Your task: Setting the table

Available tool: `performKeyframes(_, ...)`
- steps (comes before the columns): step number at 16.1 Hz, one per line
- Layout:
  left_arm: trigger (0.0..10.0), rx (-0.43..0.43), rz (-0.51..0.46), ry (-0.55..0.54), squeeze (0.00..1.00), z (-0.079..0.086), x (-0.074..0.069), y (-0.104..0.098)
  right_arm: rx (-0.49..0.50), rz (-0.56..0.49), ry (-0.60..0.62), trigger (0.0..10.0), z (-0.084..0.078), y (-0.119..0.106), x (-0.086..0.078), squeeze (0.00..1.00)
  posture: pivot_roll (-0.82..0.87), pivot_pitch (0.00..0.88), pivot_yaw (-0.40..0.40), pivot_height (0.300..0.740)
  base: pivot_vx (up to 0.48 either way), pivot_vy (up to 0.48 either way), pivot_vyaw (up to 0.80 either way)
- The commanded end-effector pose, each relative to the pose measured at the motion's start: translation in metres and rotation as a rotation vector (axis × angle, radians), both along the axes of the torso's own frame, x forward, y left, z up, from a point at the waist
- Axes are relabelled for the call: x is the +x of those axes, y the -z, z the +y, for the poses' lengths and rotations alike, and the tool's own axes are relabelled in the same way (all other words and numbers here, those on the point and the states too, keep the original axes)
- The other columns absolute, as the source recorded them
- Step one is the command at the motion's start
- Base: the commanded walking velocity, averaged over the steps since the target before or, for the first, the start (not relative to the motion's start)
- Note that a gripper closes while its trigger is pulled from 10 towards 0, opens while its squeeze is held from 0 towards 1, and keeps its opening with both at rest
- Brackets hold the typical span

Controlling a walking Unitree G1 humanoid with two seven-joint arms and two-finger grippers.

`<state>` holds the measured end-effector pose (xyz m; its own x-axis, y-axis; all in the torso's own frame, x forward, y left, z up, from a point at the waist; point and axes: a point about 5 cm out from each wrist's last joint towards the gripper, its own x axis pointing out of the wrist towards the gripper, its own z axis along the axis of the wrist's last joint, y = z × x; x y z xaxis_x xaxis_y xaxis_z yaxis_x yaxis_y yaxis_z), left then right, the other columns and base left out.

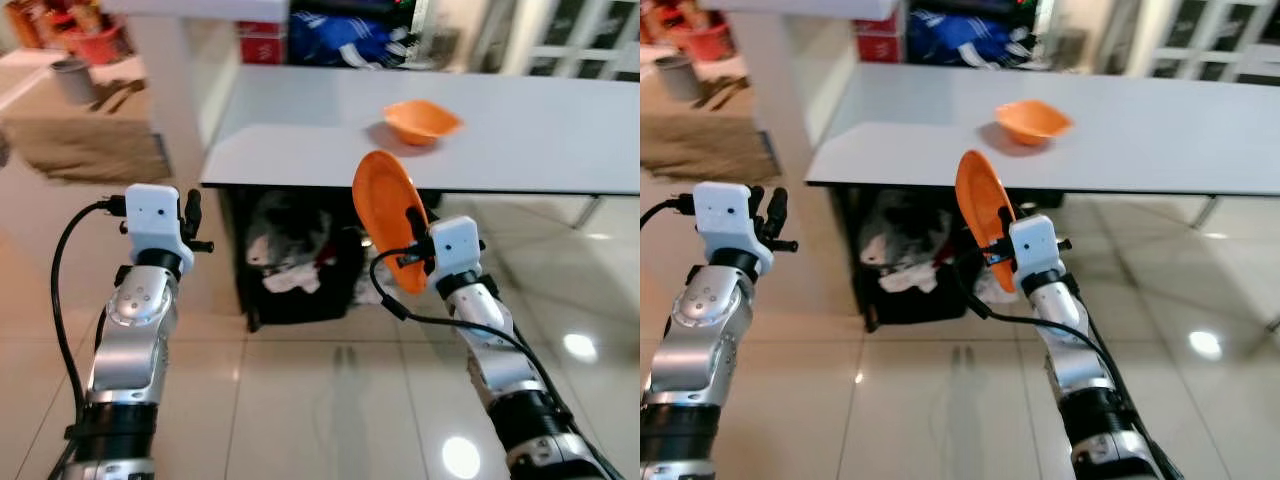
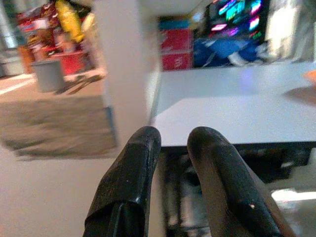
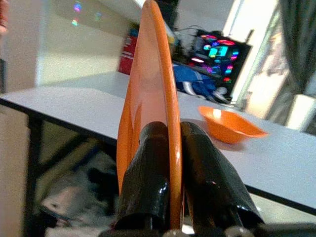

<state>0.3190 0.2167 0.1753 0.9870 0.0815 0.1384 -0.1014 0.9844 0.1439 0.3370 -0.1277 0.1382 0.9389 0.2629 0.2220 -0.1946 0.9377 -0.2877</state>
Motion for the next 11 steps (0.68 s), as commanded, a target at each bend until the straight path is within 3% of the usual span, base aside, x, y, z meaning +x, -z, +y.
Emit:
performKeyframes(1,10.0,0.004,-0.012,0.033,0.0,-0.0097,0.0038,-0.0032,0.01,-0.036,0.02,0.0,-0.0087,-0.0071,-0.0001,0.0,-0.01,0.0,-0.017,0.74,0.48,0.0,0.0)
performKeyframes(11,10.0,0.0,-0.01,0.056,0.0,-0.0134,0.0073,-0.002,0.0,-0.036,-0.004,0.0,-0.0007,-0.0062,0.0014,0.0,-0.01,0.0,-0.019,0.74,0.469,0.0,0.0)
